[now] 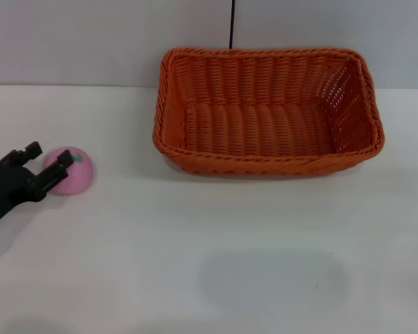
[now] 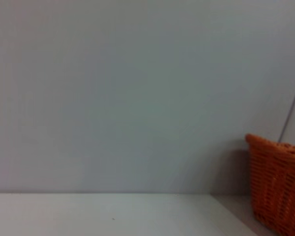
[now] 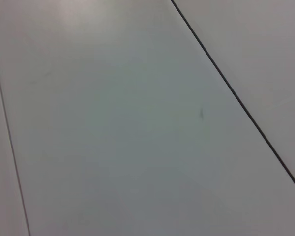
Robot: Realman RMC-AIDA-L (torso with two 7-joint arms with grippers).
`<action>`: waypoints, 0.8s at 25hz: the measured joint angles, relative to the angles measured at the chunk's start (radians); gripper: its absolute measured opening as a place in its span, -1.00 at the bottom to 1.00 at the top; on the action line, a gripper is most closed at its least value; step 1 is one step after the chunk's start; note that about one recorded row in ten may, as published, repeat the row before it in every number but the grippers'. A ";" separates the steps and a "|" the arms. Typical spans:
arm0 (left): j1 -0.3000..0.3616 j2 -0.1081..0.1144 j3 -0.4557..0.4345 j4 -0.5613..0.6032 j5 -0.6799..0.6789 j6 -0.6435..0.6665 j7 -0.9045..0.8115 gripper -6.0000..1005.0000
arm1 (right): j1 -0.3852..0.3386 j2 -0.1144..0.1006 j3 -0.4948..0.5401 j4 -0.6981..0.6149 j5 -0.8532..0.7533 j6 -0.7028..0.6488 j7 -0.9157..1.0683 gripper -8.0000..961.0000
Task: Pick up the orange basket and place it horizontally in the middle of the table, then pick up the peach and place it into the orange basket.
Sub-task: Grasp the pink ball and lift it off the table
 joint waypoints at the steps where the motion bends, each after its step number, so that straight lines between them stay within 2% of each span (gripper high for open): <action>1: -0.005 -0.001 0.000 0.000 0.013 0.002 0.000 0.25 | 0.003 0.000 -0.002 0.001 -0.002 0.006 0.000 0.22; 20: -0.022 -0.003 -0.002 0.000 0.101 0.012 -0.005 0.19 | 0.008 0.000 -0.008 0.017 -0.006 0.036 -0.001 0.22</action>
